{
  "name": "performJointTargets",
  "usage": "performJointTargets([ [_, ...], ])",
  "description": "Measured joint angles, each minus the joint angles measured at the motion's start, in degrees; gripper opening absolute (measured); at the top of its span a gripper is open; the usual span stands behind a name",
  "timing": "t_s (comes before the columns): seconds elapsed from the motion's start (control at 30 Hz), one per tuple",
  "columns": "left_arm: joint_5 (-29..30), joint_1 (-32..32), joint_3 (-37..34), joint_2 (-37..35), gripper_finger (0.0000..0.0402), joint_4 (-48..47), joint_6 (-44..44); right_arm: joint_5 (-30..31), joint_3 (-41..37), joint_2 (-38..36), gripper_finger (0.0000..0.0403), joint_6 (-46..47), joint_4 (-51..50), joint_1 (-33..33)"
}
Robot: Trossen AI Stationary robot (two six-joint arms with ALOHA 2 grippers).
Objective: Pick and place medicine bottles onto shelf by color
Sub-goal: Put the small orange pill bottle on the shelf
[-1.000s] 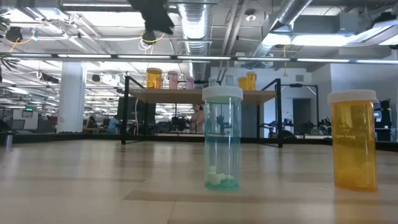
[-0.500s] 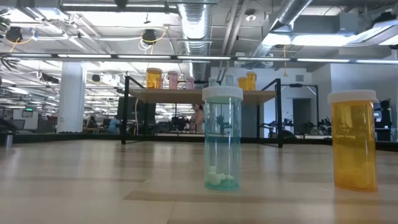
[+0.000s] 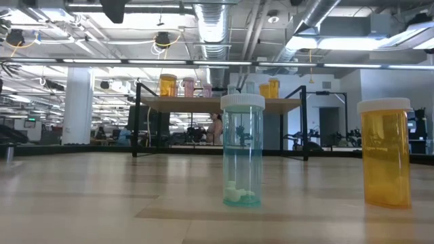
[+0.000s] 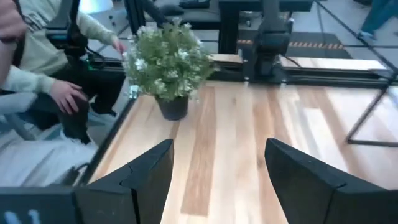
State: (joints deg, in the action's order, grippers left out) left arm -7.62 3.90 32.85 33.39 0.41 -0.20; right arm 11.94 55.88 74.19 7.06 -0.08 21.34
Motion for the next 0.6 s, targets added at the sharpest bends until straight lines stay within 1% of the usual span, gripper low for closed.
performJointTargets([
  [0.1,2.9,-3.3,-2.8,1.0,0.0196,3.1,-0.7,0.0,0.1,3.7,0.0276,0.2,1.2,0.5],
  [0.2,4.0,-6.8,-5.4,1.9,0.0196,5.3,-1.5,0.0,0.1,6.8,0.0276,1.5,3.6,1.3],
  [0.23,4.3,-7.9,-6.0,2.5,0.0196,7.5,-1.6,0.0,0.1,7.5,0.0276,1.8,3.6,1.8],
  [0.33,6.7,-11.3,-7.8,3.8,0.0196,10.5,-2.0,0.0,0.1,9.7,0.0276,3.2,5.8,3.1],
  [0.5,11.7,-15.8,-7.9,6.5,0.0196,11.5,-1.8,0.0,0.1,12.6,0.0276,3.6,10.0,5.2],
  [0.6,12.7,-17.3,-7.9,8.1,0.0196,12.9,-1.8,0.0,0.1,14.4,0.0276,2.7,13.1,5.3],
])
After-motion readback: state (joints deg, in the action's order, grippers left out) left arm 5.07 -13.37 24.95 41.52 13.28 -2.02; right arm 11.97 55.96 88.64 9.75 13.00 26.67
